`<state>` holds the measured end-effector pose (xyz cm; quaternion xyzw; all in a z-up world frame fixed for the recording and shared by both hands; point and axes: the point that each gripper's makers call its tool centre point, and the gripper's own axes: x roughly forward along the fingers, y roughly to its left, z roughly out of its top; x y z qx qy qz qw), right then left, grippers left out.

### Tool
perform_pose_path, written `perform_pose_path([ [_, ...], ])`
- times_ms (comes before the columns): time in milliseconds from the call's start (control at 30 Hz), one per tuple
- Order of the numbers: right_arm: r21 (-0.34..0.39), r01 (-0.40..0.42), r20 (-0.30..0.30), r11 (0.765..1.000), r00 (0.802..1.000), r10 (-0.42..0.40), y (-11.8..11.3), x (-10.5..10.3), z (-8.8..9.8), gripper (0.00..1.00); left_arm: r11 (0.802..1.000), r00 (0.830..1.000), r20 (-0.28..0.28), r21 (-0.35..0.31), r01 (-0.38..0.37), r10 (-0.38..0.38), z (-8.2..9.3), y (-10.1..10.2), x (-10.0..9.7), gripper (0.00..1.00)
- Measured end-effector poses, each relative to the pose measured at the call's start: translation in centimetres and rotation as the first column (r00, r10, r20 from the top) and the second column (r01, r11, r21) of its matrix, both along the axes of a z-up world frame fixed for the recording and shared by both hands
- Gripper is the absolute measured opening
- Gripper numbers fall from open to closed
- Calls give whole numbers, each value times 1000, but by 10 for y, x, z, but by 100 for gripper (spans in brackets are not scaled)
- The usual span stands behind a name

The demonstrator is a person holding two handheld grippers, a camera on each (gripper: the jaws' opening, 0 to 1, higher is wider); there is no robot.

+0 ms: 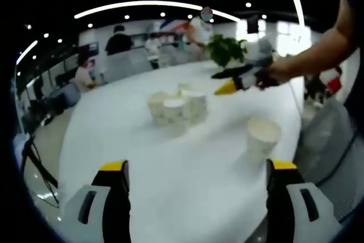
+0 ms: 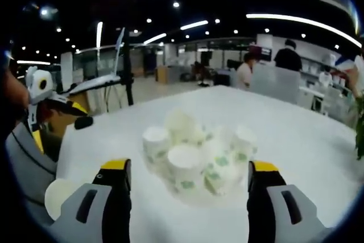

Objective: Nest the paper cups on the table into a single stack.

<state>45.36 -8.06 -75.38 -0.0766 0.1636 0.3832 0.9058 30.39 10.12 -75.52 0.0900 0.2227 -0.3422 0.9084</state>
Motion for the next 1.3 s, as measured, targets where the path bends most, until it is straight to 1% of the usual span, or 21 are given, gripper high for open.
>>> perform_pose_path([
  [133,-4,-6,4,1000,1000,6,4,3,-1,81,1000,1000,4,3,8,-8,1,-1,2,98],
  [200,-15,-8,17,1000,1000,9,6,4,-1,81,1000,1000,2,9,10,-10,0,-1,2,98],
  [267,-13,-14,13,1000,1000,14,9,5,-1,79,1000,1000,4,5,9,-9,1,0,3,98],
  [400,-21,-18,25,1000,1000,18,14,7,-5,78,1000,1000,8,-1,4,-4,3,0,2,98],
  [433,-21,-19,26,1000,999,19,15,8,-6,76,1000,1000,6,-2,3,-3,3,0,2,98],
  [500,-37,-26,19,999,999,27,18,8,-12,74,1000,1000,4,-2,-1,1,1,0,1,98],
  [600,-32,-33,3,999,999,33,24,8,-18,71,1000,1000,0,-10,-12,12,2,0,0,98],
  [700,-39,-38,1,999,999,38,28,9,-22,64,1000,1000,-3,-10,-14,14,1,0,-2,98],
  [800,-38,-36,-9,999,999,36,31,10,-25,62,1000,1000,-4,-5,-13,13,1,0,-3,98],
  [933,-19,-21,-14,1000,1000,20,31,14,-25,57,1000,1000,-5,1,-17,17,2,2,-4,98],
  [1300,-11,-5,-53,1000,999,4,35,16,-37,52,1000,999,-14,11,-29,29,1,7,-9,98],
])
